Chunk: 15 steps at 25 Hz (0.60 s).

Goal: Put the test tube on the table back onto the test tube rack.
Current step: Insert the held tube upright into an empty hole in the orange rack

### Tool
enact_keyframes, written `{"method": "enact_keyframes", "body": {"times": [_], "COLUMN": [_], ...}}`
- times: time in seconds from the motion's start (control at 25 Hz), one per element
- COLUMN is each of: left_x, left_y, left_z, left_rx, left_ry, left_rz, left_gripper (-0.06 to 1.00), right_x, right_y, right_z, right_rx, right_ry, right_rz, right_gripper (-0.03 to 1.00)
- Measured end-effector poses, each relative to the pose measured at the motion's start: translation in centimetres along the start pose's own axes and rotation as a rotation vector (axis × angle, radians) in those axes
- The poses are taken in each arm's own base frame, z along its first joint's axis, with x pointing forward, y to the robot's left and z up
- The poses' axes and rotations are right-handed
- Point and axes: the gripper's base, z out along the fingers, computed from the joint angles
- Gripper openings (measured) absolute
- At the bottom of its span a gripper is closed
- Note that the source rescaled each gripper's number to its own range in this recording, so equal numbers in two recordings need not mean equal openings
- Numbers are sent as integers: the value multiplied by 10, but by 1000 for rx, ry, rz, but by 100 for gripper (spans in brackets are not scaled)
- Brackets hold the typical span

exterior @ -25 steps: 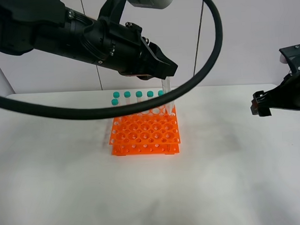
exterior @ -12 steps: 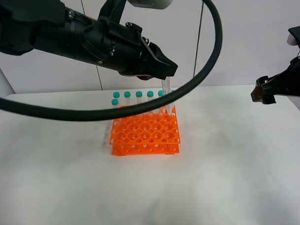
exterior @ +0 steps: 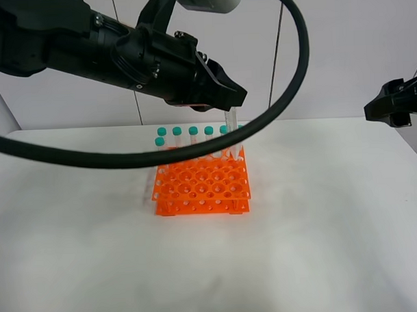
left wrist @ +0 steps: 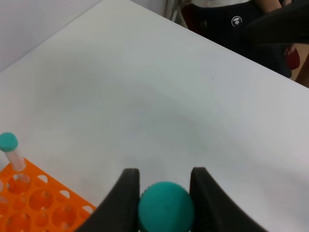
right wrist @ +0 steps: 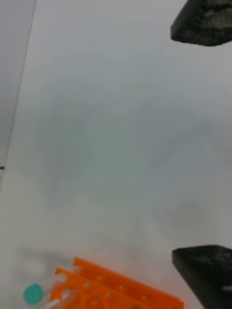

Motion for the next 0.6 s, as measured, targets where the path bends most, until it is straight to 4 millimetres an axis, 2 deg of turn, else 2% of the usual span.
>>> {"method": "enact_keyframes", "body": {"times": [0.2, 0.6], "left_x": [1, 2], "left_y": [-1, -2], "left_z": [0, 0], "left_rx": [17, 26], "left_ry": [15, 23], "left_rz": [11, 21], "left_gripper": [0, 0], "right_x": [4, 23], "right_y": [1, 5], "right_z": [-27, -96], "right_rx": [10, 29], "right_ry": [-24, -140], "right_rz": [4, 8], "right_gripper": [86, 86]}}
